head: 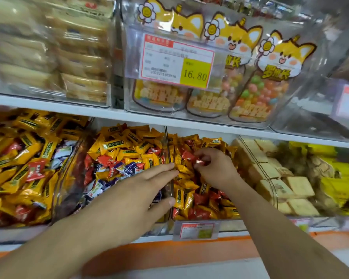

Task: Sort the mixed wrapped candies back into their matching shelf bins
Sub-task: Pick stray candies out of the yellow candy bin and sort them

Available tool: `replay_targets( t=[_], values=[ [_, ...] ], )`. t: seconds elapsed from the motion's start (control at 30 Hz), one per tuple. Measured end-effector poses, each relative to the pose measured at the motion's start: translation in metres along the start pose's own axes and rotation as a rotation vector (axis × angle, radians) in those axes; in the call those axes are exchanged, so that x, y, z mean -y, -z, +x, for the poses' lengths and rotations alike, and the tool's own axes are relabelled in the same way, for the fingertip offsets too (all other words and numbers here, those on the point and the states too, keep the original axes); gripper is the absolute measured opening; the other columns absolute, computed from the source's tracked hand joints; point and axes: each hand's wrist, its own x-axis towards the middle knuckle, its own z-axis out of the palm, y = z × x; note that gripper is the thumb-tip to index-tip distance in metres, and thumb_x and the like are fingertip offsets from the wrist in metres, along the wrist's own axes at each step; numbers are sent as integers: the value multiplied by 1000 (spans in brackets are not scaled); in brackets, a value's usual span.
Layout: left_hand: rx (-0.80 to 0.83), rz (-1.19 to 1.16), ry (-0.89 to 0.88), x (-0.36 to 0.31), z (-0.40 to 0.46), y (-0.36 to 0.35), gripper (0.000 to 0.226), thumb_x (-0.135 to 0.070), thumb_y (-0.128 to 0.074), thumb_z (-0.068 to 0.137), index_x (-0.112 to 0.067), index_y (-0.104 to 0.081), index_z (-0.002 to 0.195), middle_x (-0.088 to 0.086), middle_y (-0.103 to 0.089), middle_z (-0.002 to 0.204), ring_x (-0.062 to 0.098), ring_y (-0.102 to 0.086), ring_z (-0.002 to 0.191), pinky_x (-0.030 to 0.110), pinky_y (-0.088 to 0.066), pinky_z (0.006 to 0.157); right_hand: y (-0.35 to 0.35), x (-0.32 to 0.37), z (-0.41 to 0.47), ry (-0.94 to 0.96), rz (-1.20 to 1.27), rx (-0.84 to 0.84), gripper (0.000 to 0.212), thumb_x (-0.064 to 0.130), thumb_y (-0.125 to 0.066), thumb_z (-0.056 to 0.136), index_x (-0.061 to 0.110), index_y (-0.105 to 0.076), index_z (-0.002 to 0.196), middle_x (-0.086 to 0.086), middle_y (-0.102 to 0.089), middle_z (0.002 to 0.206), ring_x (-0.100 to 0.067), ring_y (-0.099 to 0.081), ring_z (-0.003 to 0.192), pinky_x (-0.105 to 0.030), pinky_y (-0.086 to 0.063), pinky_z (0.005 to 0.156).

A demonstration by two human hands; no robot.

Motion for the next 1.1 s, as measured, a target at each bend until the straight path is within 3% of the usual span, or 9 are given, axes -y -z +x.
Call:
replay_targets(
  t=[0.07,0.2,0.37,0.5,0.63,0.73,0.87,1.0,1.1],
  values=[
    [-2,-5,6,-1,0,1,64,-60,-41,101,-55,-11,157,-52,13,153,-15,-13,147,16,-20,119,3,-3,-3,24,20,-46,30,15,-73,93,36,-74,114,15,-66,106,-6,-64,109,0,-41,62],
    [-9,20,16,-4,-1,2,64,-60,-42,102,-54,-12,158,-49,11,155,-15,-12,147,11,-15,115,18,-4,-13,29,85,-144,29,13,-73,93,40,-76,103,8,-69,110,-1,-65,67,-9,-44,47],
    [-62,53,17,-7,-6,4,58,-53,-45,103,-51,-22,157,-42,-5,159,-12,-14,146,6,-9,110,41,2,-36,-12,324,-224,32,8,-74,91,39,-77,96,4,-74,95,-26,-71,70,-48,-61,63],
    [-163,43,13,-12,-13,11,44,-46,-49,103,-49,-40,146,-37,-32,147,-9,-34,135,3,-22,102,54,18,-54,-13,520,-286,26,0,-71,92,25,-77,98,17,-75,78,-10,-71,70,-30,-57,64],
    [-210,-62,66,-18,-20,19,34,-42,-56,102,-47,-50,135,-36,-44,130,-16,-44,114,-4,-30,86,49,40,-67,-62,713,-237,21,1,-73,92,20,-78,100,2,-78,84,-19,-76,85,-44,-61,89],
    [-248,-280,150,-22,-23,25,42,-43,-63,97,-48,-49,136,-34,-50,127,-23,-49,107,10,-48,92,39,66,-83,-44,836,-159,25,2,-75,91,25,-80,99,-5,-79,97,-25,-76,94,-40,-61,86],
    [-173,-646,271,-23,-27,38,56,-54,-72,86,-48,-48,137,-27,-55,129,-9,-64,98,15,-53,78,19,100,-108,31,891,-3,26,3,-73,92,26,-80,102,-2,-78,103,-21,-74,101,-38,-60,88],
    [-229,-789,378,-16,-38,51,24,-22,-75,93,-23,-70,116,-6,-78,93,18,-78,75,42,-63,85,0,120,-116,75,813,-12,27,3,-74,92,29,-80,98,1,-79,98,-19,-75,95,-39,-63,81],
    [-299,-799,432,-4,-48,60,10,-10,-75,92,-15,-74,101,8,-78,84,22,-78,73,33,-64,70,-9,133,-115,59,784,-25,28,2,-76,91,29,-80,96,2,-78,95,-19,-76,87,-34,-64,73]
  ],
)
